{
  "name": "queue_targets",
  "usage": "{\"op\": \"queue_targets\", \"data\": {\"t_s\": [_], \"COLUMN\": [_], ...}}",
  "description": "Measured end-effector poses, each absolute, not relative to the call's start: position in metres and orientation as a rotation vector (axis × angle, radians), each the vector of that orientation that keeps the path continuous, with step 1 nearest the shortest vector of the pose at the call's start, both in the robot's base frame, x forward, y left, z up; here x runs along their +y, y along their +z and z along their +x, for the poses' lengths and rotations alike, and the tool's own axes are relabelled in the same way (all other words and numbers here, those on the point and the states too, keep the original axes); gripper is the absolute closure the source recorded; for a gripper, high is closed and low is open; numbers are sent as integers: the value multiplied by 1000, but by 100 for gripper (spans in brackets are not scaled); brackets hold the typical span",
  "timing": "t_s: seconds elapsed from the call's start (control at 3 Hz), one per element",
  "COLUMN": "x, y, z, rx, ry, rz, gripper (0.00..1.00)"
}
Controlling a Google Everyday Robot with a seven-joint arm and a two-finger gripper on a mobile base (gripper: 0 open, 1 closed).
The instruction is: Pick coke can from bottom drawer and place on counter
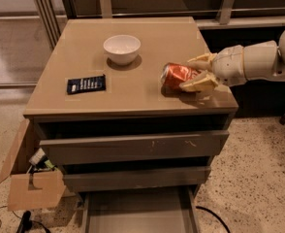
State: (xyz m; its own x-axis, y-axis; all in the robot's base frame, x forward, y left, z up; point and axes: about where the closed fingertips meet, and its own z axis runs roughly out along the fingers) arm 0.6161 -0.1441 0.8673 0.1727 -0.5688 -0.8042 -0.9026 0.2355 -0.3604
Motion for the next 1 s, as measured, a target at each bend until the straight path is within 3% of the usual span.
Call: {"op": "queue_targets", "data": {"t_s": [0.33, 0.67, 1.0], "x": [-146, -146, -146], "y": [860, 861, 861], "z": [634, 634, 634], "rx": [1516, 1516, 1516], "ry": [415, 415, 415], "rz": [-1383, -1383, -1383], "gripper": [100, 82, 57]}}
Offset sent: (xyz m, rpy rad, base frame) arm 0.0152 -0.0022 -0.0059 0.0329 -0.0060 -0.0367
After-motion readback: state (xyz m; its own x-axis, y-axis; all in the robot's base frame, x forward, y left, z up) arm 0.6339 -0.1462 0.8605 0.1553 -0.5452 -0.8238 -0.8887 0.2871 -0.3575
